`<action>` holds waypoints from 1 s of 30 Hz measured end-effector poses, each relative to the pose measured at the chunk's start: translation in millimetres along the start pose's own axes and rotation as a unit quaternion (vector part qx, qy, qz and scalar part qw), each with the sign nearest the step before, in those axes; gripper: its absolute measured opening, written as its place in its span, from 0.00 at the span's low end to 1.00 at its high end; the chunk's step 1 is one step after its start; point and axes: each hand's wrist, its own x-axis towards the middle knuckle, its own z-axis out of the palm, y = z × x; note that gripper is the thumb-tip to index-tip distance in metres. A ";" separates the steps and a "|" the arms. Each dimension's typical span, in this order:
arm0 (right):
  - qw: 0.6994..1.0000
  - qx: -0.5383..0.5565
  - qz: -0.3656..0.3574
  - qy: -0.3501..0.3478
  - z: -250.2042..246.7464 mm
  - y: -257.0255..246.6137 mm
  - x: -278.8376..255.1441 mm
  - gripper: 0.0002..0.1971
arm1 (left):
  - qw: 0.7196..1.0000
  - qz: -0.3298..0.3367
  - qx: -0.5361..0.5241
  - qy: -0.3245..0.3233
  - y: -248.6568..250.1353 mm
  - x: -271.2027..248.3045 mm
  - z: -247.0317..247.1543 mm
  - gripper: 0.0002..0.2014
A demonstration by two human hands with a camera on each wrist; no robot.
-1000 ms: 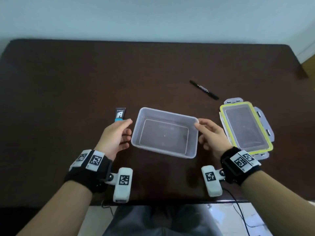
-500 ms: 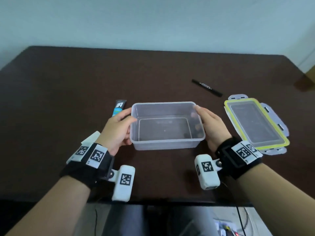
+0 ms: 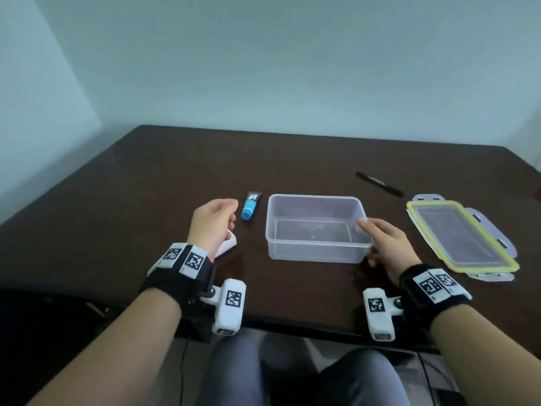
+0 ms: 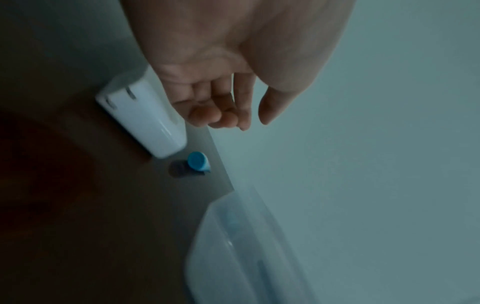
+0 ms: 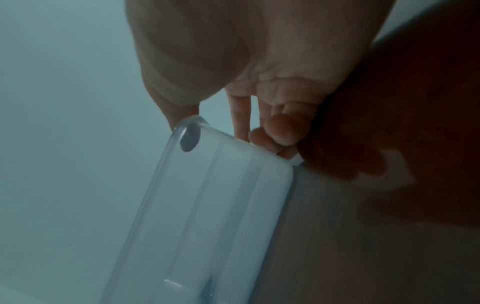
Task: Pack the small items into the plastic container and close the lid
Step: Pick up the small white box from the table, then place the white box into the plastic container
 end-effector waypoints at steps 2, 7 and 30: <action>1.000 -0.008 -0.012 0.002 1.6 0.3 -0.4 0.15 | 0.996 0.046 0.080 0.011 -2.0 3.1 -12.9 0.10; 1.000 -0.006 -0.015 0.000 0.8 1.4 2.7 0.17 | 0.955 0.041 0.290 -0.044 -9.6 13.5 -34.8 0.19; 0.999 0.025 -0.015 -0.021 0.2 -0.9 -1.0 0.08 | 0.812 0.171 0.425 -0.362 70.6 -14.6 73.3 0.20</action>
